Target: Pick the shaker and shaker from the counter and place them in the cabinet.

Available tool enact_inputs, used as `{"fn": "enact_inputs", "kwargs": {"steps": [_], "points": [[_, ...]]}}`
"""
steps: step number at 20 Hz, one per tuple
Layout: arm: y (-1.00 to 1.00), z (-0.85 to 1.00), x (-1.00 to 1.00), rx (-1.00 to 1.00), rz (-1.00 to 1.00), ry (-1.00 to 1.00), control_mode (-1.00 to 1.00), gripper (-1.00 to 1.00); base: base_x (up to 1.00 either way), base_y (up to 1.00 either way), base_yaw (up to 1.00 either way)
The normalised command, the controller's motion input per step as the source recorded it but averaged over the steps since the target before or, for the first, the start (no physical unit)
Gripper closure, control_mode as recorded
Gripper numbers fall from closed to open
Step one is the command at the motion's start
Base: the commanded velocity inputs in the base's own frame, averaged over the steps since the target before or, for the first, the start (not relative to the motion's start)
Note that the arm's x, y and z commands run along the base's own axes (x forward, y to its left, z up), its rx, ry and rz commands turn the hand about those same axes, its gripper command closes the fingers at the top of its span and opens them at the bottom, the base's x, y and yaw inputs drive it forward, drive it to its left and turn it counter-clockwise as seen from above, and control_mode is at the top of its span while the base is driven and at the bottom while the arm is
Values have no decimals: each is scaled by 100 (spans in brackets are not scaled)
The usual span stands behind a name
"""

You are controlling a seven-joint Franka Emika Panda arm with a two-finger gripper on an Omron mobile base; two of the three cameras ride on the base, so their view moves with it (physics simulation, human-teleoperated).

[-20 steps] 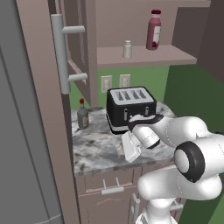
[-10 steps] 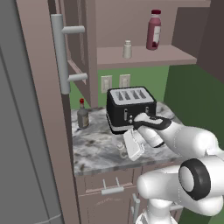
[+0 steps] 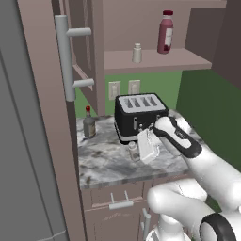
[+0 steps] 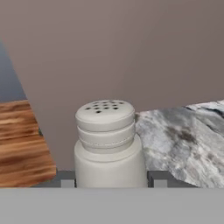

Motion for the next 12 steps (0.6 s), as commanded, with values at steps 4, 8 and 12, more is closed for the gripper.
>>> {"fn": "enact_inputs", "kwargs": {"steps": [4, 8, 12], "points": [[0, 65, -43, 3, -27, -9, -100, 100, 0, 0, 0], [0, 59, -44, 0, -29, -11, -100, 100, 0, 0, 0], [4, 60, -50, 0, -27, -12, -100, 100, 0, 0, 0]]}}
